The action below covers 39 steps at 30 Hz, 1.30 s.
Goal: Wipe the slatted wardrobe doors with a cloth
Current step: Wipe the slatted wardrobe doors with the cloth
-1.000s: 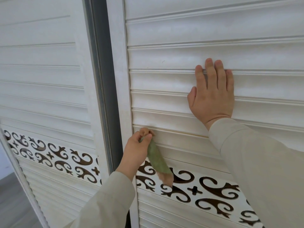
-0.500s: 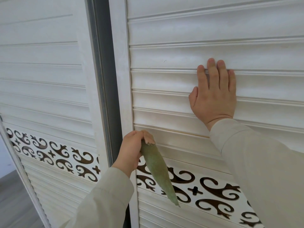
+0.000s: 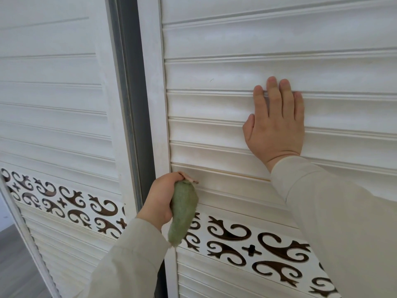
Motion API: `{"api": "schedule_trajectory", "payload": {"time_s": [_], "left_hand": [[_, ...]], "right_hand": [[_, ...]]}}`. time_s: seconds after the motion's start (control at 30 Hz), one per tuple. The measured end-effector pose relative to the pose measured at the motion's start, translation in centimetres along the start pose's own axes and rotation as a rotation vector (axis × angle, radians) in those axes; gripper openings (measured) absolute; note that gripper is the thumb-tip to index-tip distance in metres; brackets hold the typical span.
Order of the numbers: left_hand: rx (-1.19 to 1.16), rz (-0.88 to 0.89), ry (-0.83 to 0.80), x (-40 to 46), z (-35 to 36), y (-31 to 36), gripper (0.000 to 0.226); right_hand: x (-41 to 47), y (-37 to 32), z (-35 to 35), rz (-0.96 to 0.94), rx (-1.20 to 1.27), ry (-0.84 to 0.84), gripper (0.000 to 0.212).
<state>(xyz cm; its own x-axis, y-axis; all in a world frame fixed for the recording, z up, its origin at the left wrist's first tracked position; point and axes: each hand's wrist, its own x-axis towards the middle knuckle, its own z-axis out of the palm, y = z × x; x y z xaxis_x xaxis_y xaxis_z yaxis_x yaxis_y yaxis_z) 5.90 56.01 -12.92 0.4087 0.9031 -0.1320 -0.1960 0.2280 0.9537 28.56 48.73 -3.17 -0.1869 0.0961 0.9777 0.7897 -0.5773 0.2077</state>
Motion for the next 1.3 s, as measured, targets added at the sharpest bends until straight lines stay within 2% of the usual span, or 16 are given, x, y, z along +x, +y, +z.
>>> {"api": "schedule_trajectory", "payload": {"time_s": [0.07, 0.23, 0.37, 0.5, 0.6, 0.67, 0.73, 0.77, 0.83, 0.93, 1.0, 1.1, 1.17, 1.3], "left_hand": [[-0.033, -0.003, -0.059, -0.1, -0.1, 0.0, 0.027], [0.115, 0.059, 0.050, 0.5, -0.3, -0.3, 0.018], [0.022, 0.083, 0.030, 0.1, -0.3, -0.6, 0.015], [0.115, 0.164, 0.068, -0.3, 0.1, -0.4, 0.013], [0.129, 0.155, 0.017, 0.0, -0.3, -0.5, 0.017], [0.286, 0.161, 0.002, 0.3, -0.8, -0.5, 0.017], [0.563, 0.190, 0.054, 0.6, -1.2, -0.4, 0.017], [0.627, 0.200, 0.105, 0.8, -1.2, -0.5, 0.020], [0.521, 0.199, 0.219, 0.7, -1.2, -0.4, 0.020], [0.110, 0.191, 0.369, 0.6, -1.1, -0.2, 0.028], [0.029, 0.237, 0.430, 0.4, -0.9, -0.2, 0.034], [0.152, 0.385, 0.492, 0.4, -0.9, -0.6, 0.023], [0.282, 0.465, 0.479, 1.1, -0.9, -1.1, 0.020], [0.578, 0.538, 0.455, 3.1, -0.4, -2.1, 0.021]], "right_hand": [[0.0, 0.0, 0.0, -0.001, 0.000, 0.003, 0.050], [0.0, 0.1, 0.0, -0.003, 0.003, -0.007, 0.051], [0.0, 0.0, 0.0, -0.001, 0.002, -0.006, 0.050], [0.0, 0.0, 0.0, -0.006, 0.000, 0.000, 0.050], [0.0, 0.0, 0.0, 0.000, 0.006, 0.006, 0.050], [0.0, 0.0, 0.0, 0.000, 0.004, 0.011, 0.050], [0.0, 0.0, 0.0, -0.004, 0.001, 0.014, 0.050], [0.0, -0.1, 0.0, -0.005, 0.000, 0.014, 0.050], [0.0, -0.1, 0.0, -0.003, -0.004, 0.015, 0.049], [0.1, -0.1, 0.0, 0.001, -0.005, 0.026, 0.049], [0.0, -0.1, 0.0, -0.001, -0.007, 0.024, 0.049], [0.0, -0.1, -0.1, -0.002, -0.006, 0.013, 0.049], [0.0, -0.1, -0.1, 0.000, -0.002, 0.011, 0.049], [0.0, -0.1, 0.0, -0.001, 0.005, 0.021, 0.049]]}}
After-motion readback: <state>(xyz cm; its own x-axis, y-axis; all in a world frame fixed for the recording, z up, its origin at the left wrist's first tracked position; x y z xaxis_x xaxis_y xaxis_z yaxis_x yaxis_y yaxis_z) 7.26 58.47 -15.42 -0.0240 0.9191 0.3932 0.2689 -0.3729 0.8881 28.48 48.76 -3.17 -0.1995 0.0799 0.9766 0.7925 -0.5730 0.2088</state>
